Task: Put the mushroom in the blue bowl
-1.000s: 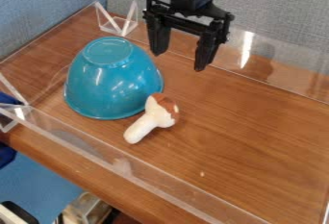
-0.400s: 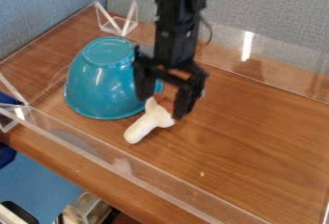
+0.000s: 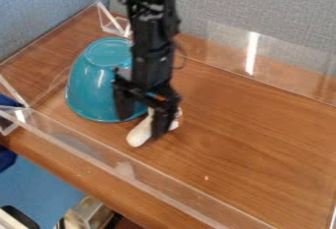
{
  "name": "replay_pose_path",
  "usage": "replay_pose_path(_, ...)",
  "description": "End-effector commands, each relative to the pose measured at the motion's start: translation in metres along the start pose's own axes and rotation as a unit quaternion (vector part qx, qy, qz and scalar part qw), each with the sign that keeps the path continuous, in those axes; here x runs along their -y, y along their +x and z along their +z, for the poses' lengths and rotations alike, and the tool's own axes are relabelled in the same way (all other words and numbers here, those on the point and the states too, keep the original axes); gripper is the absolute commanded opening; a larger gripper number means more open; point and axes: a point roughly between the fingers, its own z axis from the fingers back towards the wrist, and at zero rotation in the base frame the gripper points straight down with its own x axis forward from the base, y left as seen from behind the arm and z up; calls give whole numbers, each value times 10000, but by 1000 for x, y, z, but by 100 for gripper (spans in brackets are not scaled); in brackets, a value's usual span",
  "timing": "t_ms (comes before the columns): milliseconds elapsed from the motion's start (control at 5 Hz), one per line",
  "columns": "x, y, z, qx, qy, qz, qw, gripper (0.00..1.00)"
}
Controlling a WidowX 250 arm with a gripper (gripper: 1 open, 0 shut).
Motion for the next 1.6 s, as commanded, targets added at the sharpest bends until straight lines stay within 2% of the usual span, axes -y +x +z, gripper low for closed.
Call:
replay_pose_path(0, 0, 8, -5, 182, 40, -20, 9998, 100)
replay_pose_path(400, -1, 17, -8, 309, -40, -34, 9995, 100)
replay_pose_path(600, 2, 22, -7, 356, -57, -251, 9990, 100)
replay_pose_path(800, 4, 27, -7, 386, -71, -456, 9982, 0)
replay_pose_path(1000, 2, 33, -5, 384, -67, -889, 9953, 0)
replay_pose_path(1200, 3, 37, -5, 388, -70, -1305, 9907, 0)
replay_pose_path(1400, 11, 33, -5, 397, -100, -1396, 9894, 0)
